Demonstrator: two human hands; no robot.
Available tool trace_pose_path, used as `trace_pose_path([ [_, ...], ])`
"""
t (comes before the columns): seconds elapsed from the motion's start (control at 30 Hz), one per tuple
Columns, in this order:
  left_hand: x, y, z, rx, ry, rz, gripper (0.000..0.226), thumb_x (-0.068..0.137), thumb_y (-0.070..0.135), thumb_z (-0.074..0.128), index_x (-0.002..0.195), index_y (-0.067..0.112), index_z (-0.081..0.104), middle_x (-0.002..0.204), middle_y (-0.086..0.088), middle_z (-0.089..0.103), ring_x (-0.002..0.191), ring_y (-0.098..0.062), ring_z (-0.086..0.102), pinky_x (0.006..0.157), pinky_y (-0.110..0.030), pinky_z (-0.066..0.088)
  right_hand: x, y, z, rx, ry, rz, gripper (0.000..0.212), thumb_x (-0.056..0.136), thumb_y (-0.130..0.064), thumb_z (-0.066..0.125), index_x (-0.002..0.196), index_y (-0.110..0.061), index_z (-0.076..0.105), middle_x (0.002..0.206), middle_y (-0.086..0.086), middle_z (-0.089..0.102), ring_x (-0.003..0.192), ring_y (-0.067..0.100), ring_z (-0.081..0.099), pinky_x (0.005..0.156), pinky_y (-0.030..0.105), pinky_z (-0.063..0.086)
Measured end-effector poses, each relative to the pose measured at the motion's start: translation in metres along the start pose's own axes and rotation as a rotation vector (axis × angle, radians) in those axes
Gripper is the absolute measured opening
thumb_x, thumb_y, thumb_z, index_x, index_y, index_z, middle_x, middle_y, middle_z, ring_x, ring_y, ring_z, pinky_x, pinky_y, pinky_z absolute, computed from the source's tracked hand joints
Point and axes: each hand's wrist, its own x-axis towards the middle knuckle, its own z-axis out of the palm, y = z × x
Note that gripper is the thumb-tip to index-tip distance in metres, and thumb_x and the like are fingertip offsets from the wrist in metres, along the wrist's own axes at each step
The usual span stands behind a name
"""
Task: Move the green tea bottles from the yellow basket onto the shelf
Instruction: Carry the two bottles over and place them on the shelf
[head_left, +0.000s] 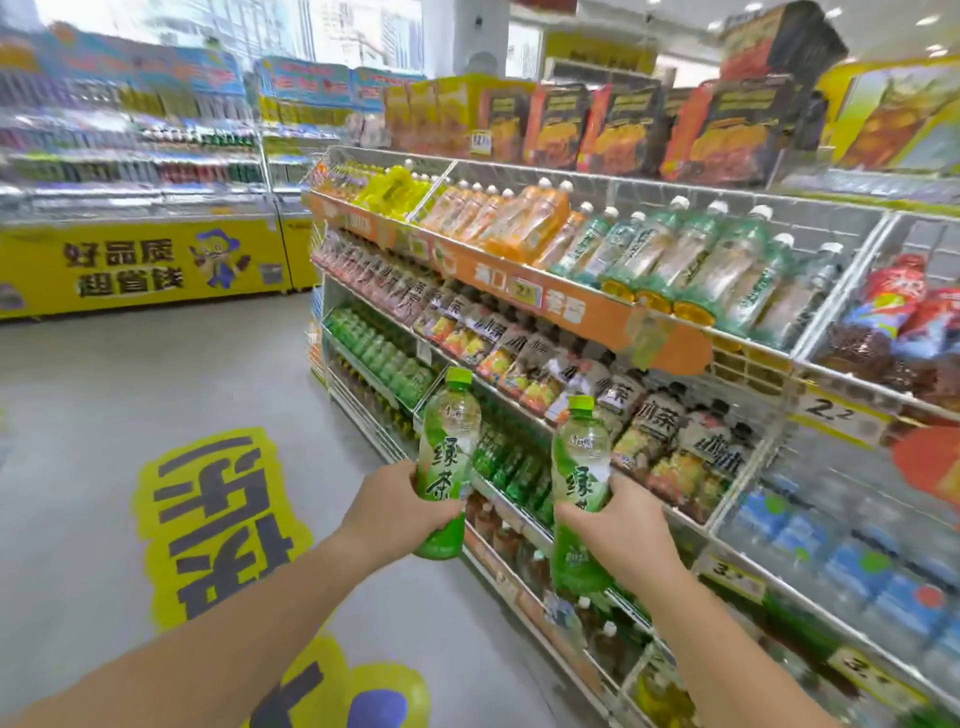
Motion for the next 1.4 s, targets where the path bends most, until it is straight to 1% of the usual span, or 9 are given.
trace_pose_path([
  [0.17, 0.070, -0.034, -0.019, 0.035, -0.076, 0.031, 0.028, 0.068, 0.041, 0.082, 0.082, 0.020, 0.070, 0.071, 0.007, 0.070, 0.069, -0.003, 0.065, 0.054, -0.021, 0.040, 0.052, -0.023, 0.051, -0.001, 0.032, 0.027, 0.029, 0.074, -0.044, 0.074, 0.092, -0.025, 0.061, 0.076, -0.003, 0.071, 0.061, 0.013, 0.069, 0.056, 0.039, 0.060],
  [0.37, 0.147, -0.059, -0.026, 0.017, -0.160, 0.036, 0.024, 0.071, 0.035, 0.085, 0.086, 0.022, 0.071, 0.074, 0.008, 0.072, 0.070, -0.001, 0.067, 0.052, -0.014, 0.041, 0.108, -0.047, 0.095, 0.015, 0.029, 0.096, 0.030, 0.077, -0.042, 0.076, 0.092, -0.023, 0.060, 0.080, -0.002, 0.070, 0.066, 0.014, 0.069, 0.055, 0.034, 0.059],
  [0.53, 0.209, -0.082, -0.004, 0.006, -0.222, 0.002, 0.023, 0.070, 0.035, 0.084, 0.087, 0.023, 0.073, 0.079, 0.010, 0.074, 0.075, -0.003, 0.069, 0.059, -0.020, 0.047, 0.160, -0.045, 0.129, 0.040, 0.050, 0.161, 0.033, 0.070, -0.046, 0.077, 0.088, -0.022, 0.061, 0.078, -0.001, 0.070, 0.067, 0.017, 0.068, 0.059, 0.040, 0.060],
  [0.63, 0.248, -0.096, 0.016, 0.030, -0.263, -0.026, 0.022, 0.069, 0.036, 0.083, 0.086, 0.025, 0.073, 0.079, 0.012, 0.073, 0.076, 0.000, 0.068, 0.059, -0.016, 0.046, 0.201, -0.032, 0.153, 0.025, 0.031, 0.180, 0.036, 0.068, -0.050, 0.075, 0.088, -0.024, 0.061, 0.078, -0.003, 0.070, 0.068, 0.017, 0.068, 0.060, 0.042, 0.060],
  [0.73, 0.288, -0.116, 0.040, 0.048, -0.319, -0.057, 0.019, 0.071, 0.033, 0.084, 0.084, 0.025, 0.073, 0.073, 0.014, 0.071, 0.065, 0.009, 0.063, 0.050, -0.007, 0.041, 0.245, -0.015, 0.180, 0.024, -0.001, 0.217, 0.030, 0.073, -0.045, 0.077, 0.087, -0.024, 0.061, 0.079, -0.004, 0.069, 0.070, 0.015, 0.067, 0.061, 0.037, 0.058],
  [0.93, 0.366, -0.165, 0.093, 0.114, -0.405, -0.128, 0.039, 0.060, 0.048, 0.077, 0.091, 0.026, 0.072, 0.079, 0.011, 0.074, 0.075, -0.003, 0.069, 0.073, -0.029, 0.058, 0.324, 0.035, 0.238, 0.024, -0.030, 0.312, 0.030, 0.073, -0.046, 0.077, 0.087, -0.022, 0.065, 0.079, -0.004, 0.070, 0.074, 0.016, 0.067, 0.064, 0.030, 0.052],
  [1.13, 0.425, -0.214, 0.170, 0.179, -0.510, -0.153, 0.027, 0.067, 0.036, 0.082, 0.086, 0.024, 0.067, 0.082, 0.007, 0.075, 0.077, -0.007, 0.070, 0.073, -0.031, 0.057, 0.373, 0.111, 0.285, -0.004, -0.016, 0.427, 0.026, 0.072, -0.041, 0.078, 0.084, -0.023, 0.065, 0.077, -0.007, 0.067, 0.073, 0.016, 0.063, 0.065, 0.027, 0.044],
  [1.23, 0.452, -0.232, 0.215, 0.141, -0.580, -0.156, 0.044, 0.053, 0.048, 0.075, 0.088, 0.024, 0.068, 0.082, 0.007, 0.075, 0.078, -0.011, 0.072, 0.076, -0.040, 0.059, 0.391, 0.148, 0.301, 0.031, -0.011, 0.505, 0.021, 0.072, -0.033, 0.080, 0.083, -0.023, 0.065, 0.077, -0.008, 0.070, 0.066, 0.006, 0.065, 0.059, 0.025, 0.050],
  [1.4, 0.501, -0.251, 0.305, 0.131, -0.690, -0.079, 0.055, 0.047, 0.056, 0.072, 0.096, 0.029, 0.071, 0.087, 0.012, 0.077, 0.086, -0.012, 0.073, 0.085, -0.040, 0.057, 0.419, 0.214, 0.315, 0.046, 0.074, 0.624, 0.026, 0.069, -0.038, 0.077, 0.084, -0.022, 0.063, 0.071, -0.006, 0.070, 0.065, 0.011, 0.068, 0.063, 0.029, 0.056],
])
